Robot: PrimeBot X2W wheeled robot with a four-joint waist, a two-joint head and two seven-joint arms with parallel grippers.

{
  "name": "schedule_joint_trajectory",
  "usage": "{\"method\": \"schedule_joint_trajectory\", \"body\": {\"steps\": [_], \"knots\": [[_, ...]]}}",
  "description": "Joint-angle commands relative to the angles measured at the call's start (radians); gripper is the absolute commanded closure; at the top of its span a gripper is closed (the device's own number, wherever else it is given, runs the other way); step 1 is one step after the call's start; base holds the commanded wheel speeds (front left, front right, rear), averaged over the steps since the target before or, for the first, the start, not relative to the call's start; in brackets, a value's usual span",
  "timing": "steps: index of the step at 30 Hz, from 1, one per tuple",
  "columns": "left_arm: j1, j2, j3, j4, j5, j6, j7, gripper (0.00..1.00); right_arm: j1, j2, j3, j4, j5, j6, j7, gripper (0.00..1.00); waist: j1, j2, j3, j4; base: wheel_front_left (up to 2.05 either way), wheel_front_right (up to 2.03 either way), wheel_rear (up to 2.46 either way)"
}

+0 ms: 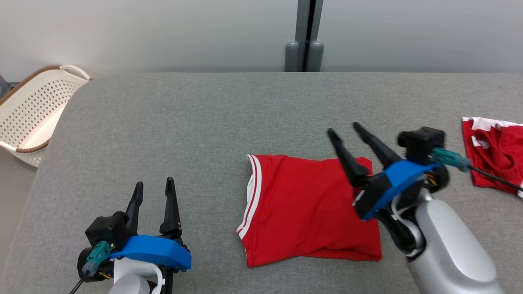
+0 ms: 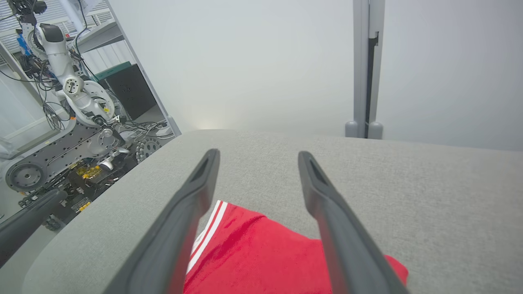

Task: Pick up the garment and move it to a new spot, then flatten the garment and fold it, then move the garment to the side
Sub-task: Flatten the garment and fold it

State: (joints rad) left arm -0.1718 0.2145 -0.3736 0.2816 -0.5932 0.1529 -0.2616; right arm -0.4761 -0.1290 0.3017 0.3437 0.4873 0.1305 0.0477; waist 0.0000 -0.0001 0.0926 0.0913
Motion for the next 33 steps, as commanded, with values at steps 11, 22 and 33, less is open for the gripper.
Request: {"method": "schedule_joint_trajectory", "body": {"steps": [11, 22, 33], "knots": [[-0.03, -0.018, -0.018, 0.054, 0.03, -0.031, -0.004, 0.0, 0.212, 0.0, -0.242, -0.018, -0.252, 0.001, -0.168, 0.0, 0.0, 0.0001, -0.048, -0.047, 0.0, 0.0, 0.0], [0.056, -0.037, 0.026, 0.09, 0.072, -0.056, -0.005, 0.0, 0.365, 0.069, -0.342, -0.041, -0.325, 0.001, -0.245, 0.0, 0.0, 0.0001, -0.105, -0.078, 0.0, 0.0, 0.0], [0.084, -0.037, 0.064, 0.099, 0.109, -0.07, -0.005, 0.0, 0.38, 0.078, -0.307, -0.027, -0.272, 0.001, -0.253, 0.0, 0.0, 0.0001, -0.115, -0.088, 0.0, 0.0, 0.0]]}}
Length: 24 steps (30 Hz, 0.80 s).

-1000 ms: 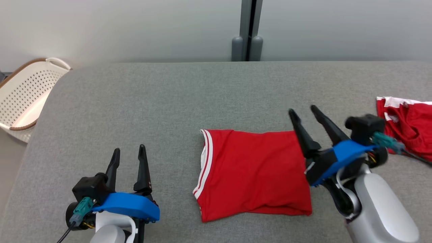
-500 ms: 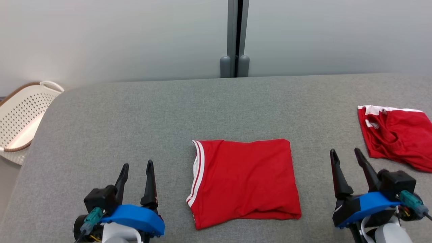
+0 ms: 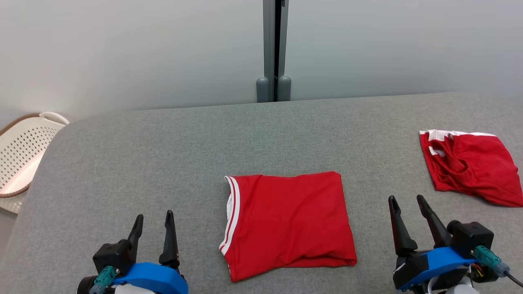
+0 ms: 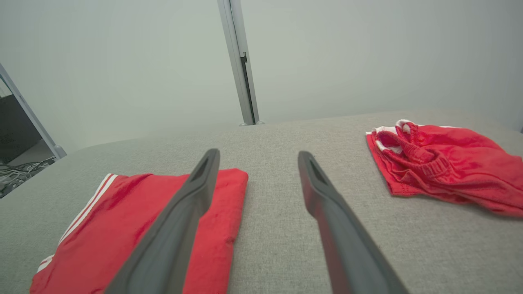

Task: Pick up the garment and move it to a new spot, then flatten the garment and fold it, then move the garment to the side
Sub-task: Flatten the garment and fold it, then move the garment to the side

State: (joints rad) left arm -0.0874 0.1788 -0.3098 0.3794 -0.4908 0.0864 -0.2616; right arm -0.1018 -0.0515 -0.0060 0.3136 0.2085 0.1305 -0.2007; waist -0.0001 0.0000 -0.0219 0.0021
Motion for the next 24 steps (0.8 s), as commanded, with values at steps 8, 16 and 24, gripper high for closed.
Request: {"method": "schedule_joint_trajectory", "body": {"steps": [8, 16, 24], "knots": [[-0.003, -0.011, 0.012, 0.005, 0.017, -0.012, -0.005, 0.0, 0.0, 0.001, 0.011, 0.014, 0.008, 0.001, -0.001, 0.0, 0.0001, 0.0, -0.001, 0.006, 0.0, 0.0, 0.0], [-0.004, -0.016, 0.022, 0.005, 0.028, -0.018, -0.005, 0.0, -0.006, 0.001, -0.004, 0.018, -0.044, 0.001, 0.01, 0.0, 0.0001, 0.0, 0.004, 0.012, 0.0, 0.0, 0.0], [-0.016, -0.024, 0.026, 0.002, 0.037, -0.021, -0.005, 0.0, -0.058, 0.001, -0.045, 0.033, -0.096, 0.001, 0.125, 0.0, 0.0001, 0.0, 0.026, 0.037, 0.0, 0.0, 0.0]]}}
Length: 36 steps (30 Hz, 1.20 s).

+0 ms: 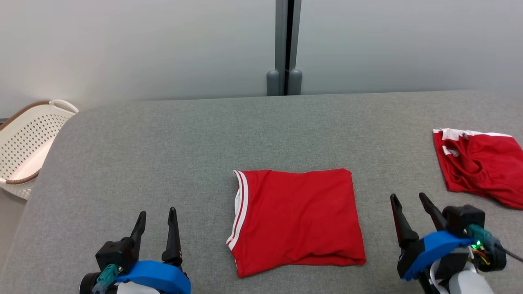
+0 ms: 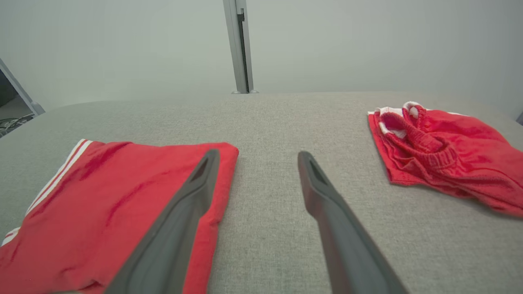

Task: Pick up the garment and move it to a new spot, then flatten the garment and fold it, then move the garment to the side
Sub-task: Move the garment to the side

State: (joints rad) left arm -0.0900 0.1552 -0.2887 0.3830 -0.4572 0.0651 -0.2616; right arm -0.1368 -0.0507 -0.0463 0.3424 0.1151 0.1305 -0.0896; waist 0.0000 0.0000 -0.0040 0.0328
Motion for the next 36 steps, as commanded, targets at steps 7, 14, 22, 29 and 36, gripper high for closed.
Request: {"method": "schedule_joint_trajectory", "body": {"steps": [7, 14, 22, 29, 36], "knots": [[-0.042, -0.01, 0.004, -0.016, 0.018, -0.003, -0.005, 0.0, -0.129, 0.0, -0.008, 0.063, 0.02, 0.001, 0.218, 0.0, 0.0, 0.0, 0.065, 0.06, 0.0, 0.0, 0.0], [-0.063, -0.017, 0.014, -0.02, 0.026, -0.004, -0.005, 0.0, -0.202, -0.032, 0.004, 0.171, 0.087, 0.001, 0.367, 0.0, 0.0, 0.0, 0.121, 0.125, 0.0, 0.0, 0.0], [-0.066, -0.02, 0.035, -0.024, 0.036, -0.012, -0.005, 0.0, -0.257, -0.057, 0.01, 0.284, 0.135, 0.001, 0.464, 0.0, 0.0, 0.0, 0.148, 0.158, 0.0, 0.0, 0.0], [-0.072, -0.02, 0.038, -0.028, 0.05, -0.015, -0.005, 0.0, -0.305, -0.06, 0.054, 0.32, 0.176, 0.001, 0.467, 1.0, 0.0, 0.0, 0.166, 0.119, 0.0, 0.0, 0.0], [-0.086, -0.013, 0.044, -0.055, 0.058, -0.016, -0.005, 0.0, -0.387, -0.087, 0.091, 0.306, 0.192, 0.0, 0.365, 1.0, 0.0, 0.0, 0.21, -0.012, 0.0, 0.0, 0.0]]}}
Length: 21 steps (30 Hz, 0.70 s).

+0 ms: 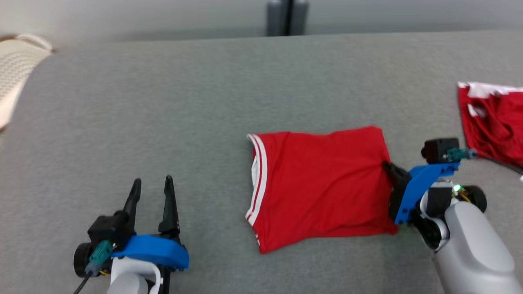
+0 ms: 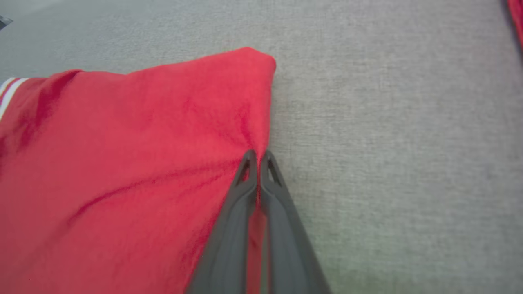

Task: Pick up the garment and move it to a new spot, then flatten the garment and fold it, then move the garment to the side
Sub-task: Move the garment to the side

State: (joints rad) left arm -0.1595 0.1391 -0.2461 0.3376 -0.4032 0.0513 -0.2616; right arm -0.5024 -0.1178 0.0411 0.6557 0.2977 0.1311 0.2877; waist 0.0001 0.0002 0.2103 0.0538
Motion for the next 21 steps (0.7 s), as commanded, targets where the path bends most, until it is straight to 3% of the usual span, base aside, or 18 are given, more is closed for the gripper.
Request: {"method": "schedule_joint_trajectory", "body": {"steps": [1, 12, 21], "knots": [[-0.02, 0.005, 0.003, -0.014, 0.004, -0.002, -0.005, 0.0, -0.028, -0.033, 0.012, -0.012, 0.013, -0.001, -0.018, 1.0, -0.0001, -0.0002, 0.002, -0.055, 0.0, 0.0, 0.0], [-0.071, 0.043, -0.009, -0.085, 0.025, 0.004, 0.031, 0.0, -0.062, -0.129, 0.018, -0.095, 0.052, 0.0, -0.055, 1.0, -0.0001, -0.0002, 0.066, -0.3, 0.0, 0.0, 0.0], [-0.081, 0.061, -0.027, -0.117, 0.035, 0.008, 0.062, 0.0, -0.07, -0.116, 0.012, -0.113, 0.062, 0.0, -0.08, 1.0, -0.0001, -0.0002, 0.078, -0.352, 0.0, 0.0, 0.0]]}}
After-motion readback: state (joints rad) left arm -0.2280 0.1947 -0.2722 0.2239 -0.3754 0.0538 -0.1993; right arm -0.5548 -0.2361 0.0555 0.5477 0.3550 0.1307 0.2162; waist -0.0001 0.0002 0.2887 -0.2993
